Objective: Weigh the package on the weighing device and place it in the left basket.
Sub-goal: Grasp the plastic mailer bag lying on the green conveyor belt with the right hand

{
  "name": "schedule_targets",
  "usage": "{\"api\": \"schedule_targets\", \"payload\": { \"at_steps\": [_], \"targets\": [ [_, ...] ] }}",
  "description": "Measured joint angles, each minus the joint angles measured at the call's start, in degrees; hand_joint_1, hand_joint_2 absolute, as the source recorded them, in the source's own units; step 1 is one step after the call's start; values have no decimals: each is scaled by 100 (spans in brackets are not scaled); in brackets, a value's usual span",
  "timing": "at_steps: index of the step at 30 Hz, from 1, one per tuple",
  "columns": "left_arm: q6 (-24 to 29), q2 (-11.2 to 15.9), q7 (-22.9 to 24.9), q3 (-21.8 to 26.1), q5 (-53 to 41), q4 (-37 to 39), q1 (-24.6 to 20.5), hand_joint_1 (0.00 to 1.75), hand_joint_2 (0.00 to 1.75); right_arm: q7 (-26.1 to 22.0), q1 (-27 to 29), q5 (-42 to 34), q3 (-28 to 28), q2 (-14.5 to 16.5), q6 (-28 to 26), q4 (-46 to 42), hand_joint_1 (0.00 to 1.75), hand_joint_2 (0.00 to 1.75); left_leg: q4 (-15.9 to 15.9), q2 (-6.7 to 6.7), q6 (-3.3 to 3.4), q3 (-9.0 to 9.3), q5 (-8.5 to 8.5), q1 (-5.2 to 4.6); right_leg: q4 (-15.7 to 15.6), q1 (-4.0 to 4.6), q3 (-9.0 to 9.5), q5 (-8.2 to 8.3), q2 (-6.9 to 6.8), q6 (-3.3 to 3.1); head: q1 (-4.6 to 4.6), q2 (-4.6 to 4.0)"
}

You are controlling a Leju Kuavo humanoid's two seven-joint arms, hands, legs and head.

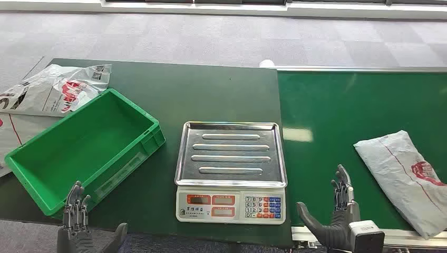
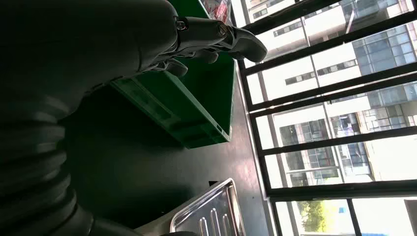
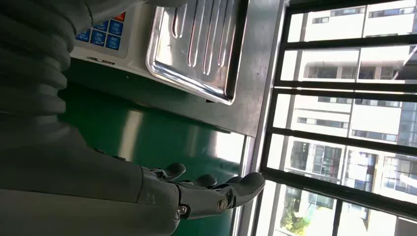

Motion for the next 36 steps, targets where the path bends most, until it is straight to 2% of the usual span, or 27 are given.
{"api": "schedule_targets", "payload": {
  "at_steps": [10, 13, 15, 17, 20, 23, 29, 36],
  "targets": [
    [-3, 0, 36, 0, 8, 0, 5, 0, 175, 64, 90, 235, 0, 2, -179, -2, 0, 175, 0, 0, 0, 0, 0, 0, 0, 0, 1, 0, 0, 0, 0, 0],
    [-74, -22, 51, 20, 35, -14, 6, 0, 175, 167, 115, 611, -1, 2, -372, -2, 0, 175, 0, 0, 0, 0, 0, 0, 0, 0, 1, 0, 0, 0, 0, 0],
    [-201, -46, 57, 64, 40, -57, -3, 0, 175, 385, 106, 1439, -24, 2, -695, -1, 0, 175, 0, 0, 0, -1, 0, 0, 0, 0, 1, 0, 1, 0, 0, 0],
    [-320, -52, 59, 99, 3, -113, -46, 0, 175, 771, 16, 2674, -123, -6, -1027, 0, 0, 175, 0, 1, 0, -3, 1, 0, 0, 0, 2, 2, 1, 0, -1, 0],
    [-397, -51, 69, 105, -48, -212, -154, 0, 175, 1372, -341, 4135, -485, -102, -1110, 42, 0, 175, 0, 3, 0, -22, 1, 0, 0, -2, 6, 5, 3, 0, 0, 0],
    [-322, -54, 103, 47, -57, -338, -199, 0, 175, 1783, -982, 4760, -1090, -367, -772, 376, 0, 175, 2, 11, 5, -31, 3, -1, -1, -9, 7, 16, 13, 8, -1, 0],
    [256, 134, 201, -454, 44, -389, -201, 0, 175, 2539, -2256, 5133, -1986, -1118, 109, 1555, 0, 175, 11, -3, 27, -6, 30, -13, -1, -25, -6, 46, 5, 34, -1, 0],
    [514, 531, 369, -905, 291, -383, -292, 0, 175, 3154, -2553, 4704, -2667, -1721, 1307, 2460, 0, 175, 9, -23, 25, -19, 29, -13, -2, -22, -10, 41, -10, 31, -1, 0]
  ]
}}
